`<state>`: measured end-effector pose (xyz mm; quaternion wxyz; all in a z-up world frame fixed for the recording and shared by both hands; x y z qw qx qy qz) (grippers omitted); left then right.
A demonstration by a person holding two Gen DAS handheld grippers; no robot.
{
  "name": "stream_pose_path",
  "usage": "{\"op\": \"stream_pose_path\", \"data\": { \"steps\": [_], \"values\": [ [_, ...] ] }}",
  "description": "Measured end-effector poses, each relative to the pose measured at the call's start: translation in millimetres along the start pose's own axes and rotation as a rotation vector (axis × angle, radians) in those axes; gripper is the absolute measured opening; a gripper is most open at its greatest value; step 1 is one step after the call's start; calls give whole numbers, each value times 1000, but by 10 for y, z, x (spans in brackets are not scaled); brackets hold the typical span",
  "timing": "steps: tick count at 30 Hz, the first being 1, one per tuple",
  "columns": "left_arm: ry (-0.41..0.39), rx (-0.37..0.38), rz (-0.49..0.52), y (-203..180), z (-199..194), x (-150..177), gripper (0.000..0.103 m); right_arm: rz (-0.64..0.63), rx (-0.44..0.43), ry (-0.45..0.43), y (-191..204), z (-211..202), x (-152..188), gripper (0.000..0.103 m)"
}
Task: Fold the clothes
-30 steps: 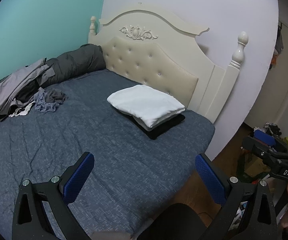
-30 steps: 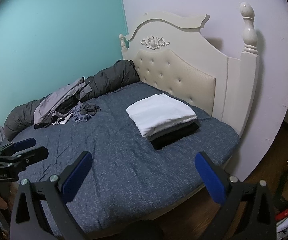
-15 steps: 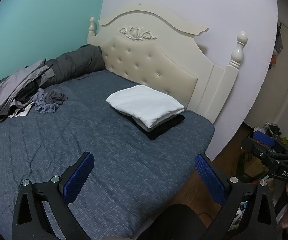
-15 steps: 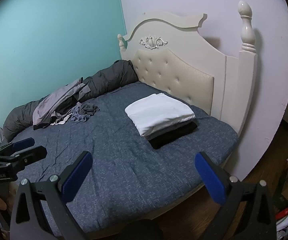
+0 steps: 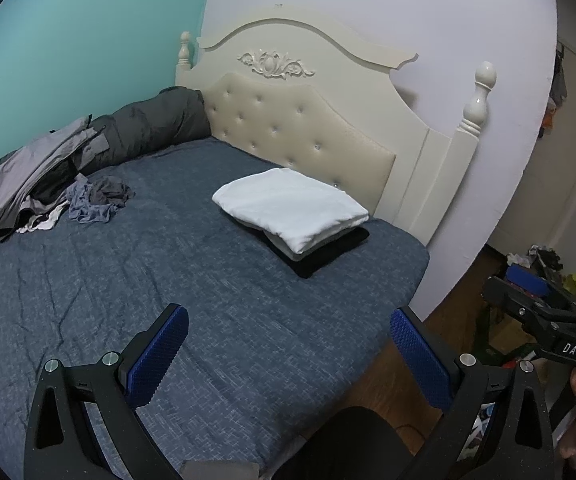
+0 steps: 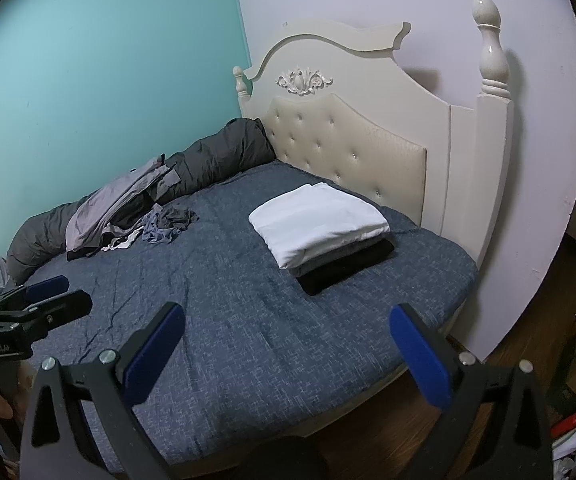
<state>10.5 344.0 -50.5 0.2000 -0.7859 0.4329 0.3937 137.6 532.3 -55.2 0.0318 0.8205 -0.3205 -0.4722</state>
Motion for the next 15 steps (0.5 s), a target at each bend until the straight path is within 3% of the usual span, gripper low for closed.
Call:
{"op": "stream_pose_path", "data": {
  "steps": [15],
  "values": [
    [-13, -16, -3, 14, -21, 10, 103, 7, 2, 7, -20, 8, 23, 103]
  ]
}}
Point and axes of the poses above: each gripper's, at about its wrist camera, not at the fingertips, and z roughly the way its jaws point, y to its left, x to its underside, the point moved 3 cm from there along z, roughly the way its jaws point, and after that the axes turned 14 degrees about z, right-handed, at the moved point
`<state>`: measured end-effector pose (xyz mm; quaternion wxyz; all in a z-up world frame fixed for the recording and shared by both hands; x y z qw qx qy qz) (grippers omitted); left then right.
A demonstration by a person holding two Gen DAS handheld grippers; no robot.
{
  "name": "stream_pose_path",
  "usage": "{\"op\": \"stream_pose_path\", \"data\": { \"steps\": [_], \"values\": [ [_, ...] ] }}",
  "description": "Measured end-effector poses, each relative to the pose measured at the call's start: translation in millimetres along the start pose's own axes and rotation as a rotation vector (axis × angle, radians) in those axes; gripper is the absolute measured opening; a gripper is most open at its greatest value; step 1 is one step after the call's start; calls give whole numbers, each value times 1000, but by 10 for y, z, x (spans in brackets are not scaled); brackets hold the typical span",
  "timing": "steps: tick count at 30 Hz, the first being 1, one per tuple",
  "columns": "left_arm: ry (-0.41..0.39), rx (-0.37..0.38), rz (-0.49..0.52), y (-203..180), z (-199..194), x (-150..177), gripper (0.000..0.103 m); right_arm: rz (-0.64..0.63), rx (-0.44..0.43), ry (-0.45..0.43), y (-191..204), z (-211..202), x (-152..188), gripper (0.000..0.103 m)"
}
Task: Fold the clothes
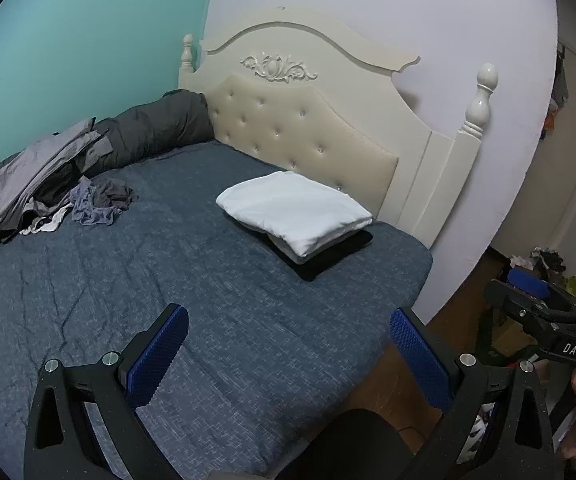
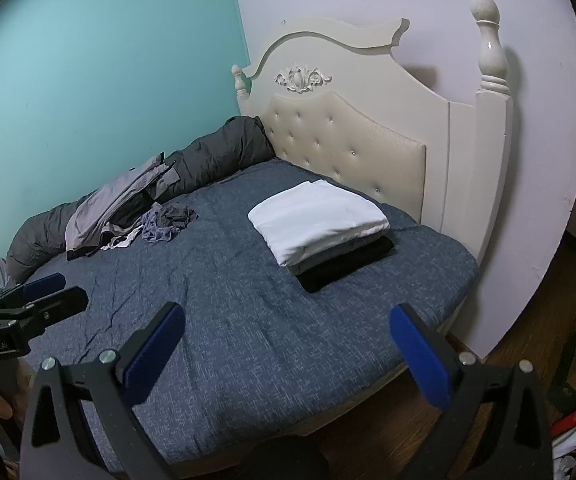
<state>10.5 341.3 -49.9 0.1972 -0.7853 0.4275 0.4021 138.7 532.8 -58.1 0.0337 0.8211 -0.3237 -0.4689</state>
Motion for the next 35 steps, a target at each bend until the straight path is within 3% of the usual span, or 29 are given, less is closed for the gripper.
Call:
{"op": "stream_pose_path", "data": {
  "steps": [35],
  "values": [
    [5, -8, 2, -15, 32, -20, 103, 8, -4, -5, -24, -26, -24, 103]
  ]
}}
Point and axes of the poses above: each gripper's, at about its wrist camera, not at the fingertips, and z roughly the way its jaws point, y to its left, x to its underside, the point moved 3 cm from there along z, roughly the way its jaws point, and after that the axes turned 14 degrees about z, right-handed, at the moved point
